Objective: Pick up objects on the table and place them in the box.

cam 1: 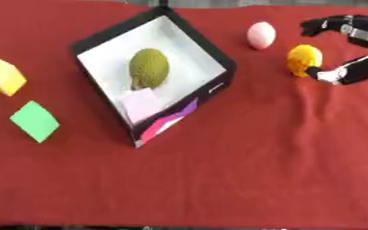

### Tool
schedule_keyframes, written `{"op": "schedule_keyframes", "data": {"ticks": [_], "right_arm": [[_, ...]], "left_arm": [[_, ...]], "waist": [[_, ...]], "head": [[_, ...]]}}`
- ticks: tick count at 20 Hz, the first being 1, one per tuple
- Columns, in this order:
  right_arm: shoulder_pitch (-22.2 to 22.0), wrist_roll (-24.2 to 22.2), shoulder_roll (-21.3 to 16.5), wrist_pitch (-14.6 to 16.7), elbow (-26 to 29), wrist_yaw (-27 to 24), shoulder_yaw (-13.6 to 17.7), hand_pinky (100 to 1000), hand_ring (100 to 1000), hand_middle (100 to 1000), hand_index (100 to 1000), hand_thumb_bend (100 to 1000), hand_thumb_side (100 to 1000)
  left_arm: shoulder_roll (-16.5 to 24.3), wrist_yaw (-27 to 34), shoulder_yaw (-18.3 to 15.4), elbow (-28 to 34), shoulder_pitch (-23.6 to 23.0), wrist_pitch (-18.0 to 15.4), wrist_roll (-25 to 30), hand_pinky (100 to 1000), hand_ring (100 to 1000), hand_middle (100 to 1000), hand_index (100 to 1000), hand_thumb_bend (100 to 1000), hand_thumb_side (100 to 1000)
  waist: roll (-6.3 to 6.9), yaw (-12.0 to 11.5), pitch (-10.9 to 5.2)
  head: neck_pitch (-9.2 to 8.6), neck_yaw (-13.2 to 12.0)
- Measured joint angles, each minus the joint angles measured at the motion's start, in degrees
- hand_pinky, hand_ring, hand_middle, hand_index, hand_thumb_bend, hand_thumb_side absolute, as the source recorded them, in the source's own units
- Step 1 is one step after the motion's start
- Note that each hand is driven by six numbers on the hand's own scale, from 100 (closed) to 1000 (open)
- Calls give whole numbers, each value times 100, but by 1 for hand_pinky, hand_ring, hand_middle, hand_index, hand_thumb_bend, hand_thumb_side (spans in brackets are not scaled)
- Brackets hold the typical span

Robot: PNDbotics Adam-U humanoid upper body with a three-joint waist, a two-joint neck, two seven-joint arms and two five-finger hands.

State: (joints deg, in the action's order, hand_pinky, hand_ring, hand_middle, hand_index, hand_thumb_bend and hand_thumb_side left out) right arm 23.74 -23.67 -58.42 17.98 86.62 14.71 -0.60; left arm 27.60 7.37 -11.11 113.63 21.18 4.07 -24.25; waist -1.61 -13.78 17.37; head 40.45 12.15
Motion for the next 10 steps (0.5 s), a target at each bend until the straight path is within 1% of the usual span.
{"op": "schedule_keyframes", "data": {"ticks": [4,10], "right_arm": [[128,83,-159,298,-285,-219,95,991,890,875,1000,338,363],[211,195,-230,560,-666,-156,126,990,895,876,1000,349,384]], "left_arm": [[0,15,2,0,5,14,29,709,882,693,720,100,638],[0,32,3,0,30,5,68,709,883,694,720,100,639]], "waist": [[-1,-46,29],[-24,-87,104]], "head": [[-23,33],[-84,61]]}}
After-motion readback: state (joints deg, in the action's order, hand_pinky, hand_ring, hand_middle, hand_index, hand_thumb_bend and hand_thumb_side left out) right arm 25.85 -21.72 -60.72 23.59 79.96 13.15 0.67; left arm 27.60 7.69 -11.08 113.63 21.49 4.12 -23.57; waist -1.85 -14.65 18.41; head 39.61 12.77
